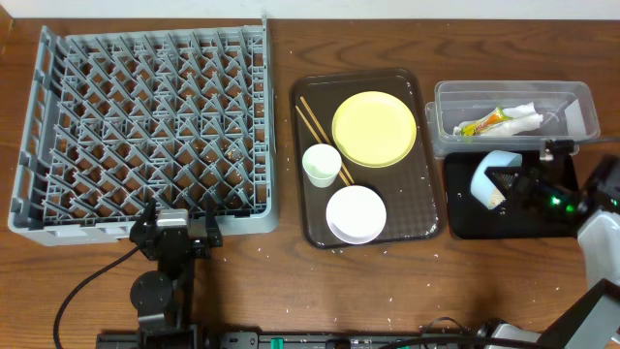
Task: Sort waste into correct bins and load items into the dishwasher
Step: 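Move the blue bowl over the black tray and tip out the scraps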
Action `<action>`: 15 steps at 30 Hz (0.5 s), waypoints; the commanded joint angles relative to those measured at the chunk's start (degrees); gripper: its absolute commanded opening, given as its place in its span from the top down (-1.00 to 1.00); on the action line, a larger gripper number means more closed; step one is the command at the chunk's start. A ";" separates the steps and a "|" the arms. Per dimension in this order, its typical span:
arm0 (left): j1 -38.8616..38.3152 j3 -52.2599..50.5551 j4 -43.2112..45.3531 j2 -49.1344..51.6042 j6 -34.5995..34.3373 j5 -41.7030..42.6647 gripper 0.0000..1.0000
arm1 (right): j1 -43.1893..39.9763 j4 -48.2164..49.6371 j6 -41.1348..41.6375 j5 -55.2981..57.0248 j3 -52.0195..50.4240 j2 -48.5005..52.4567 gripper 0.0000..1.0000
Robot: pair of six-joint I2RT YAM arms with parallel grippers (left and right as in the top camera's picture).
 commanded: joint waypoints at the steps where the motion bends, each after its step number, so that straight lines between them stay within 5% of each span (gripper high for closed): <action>1: 0.24 -0.98 -1.88 -0.31 0.31 0.57 -0.89 | -3.72 3.13 -1.07 -12.83 -3.17 -0.44 0.98; 15: 0.24 -0.98 -1.88 -0.31 0.33 0.57 -0.89 | -13.09 12.02 -0.85 -30.42 -8.55 -0.33 0.98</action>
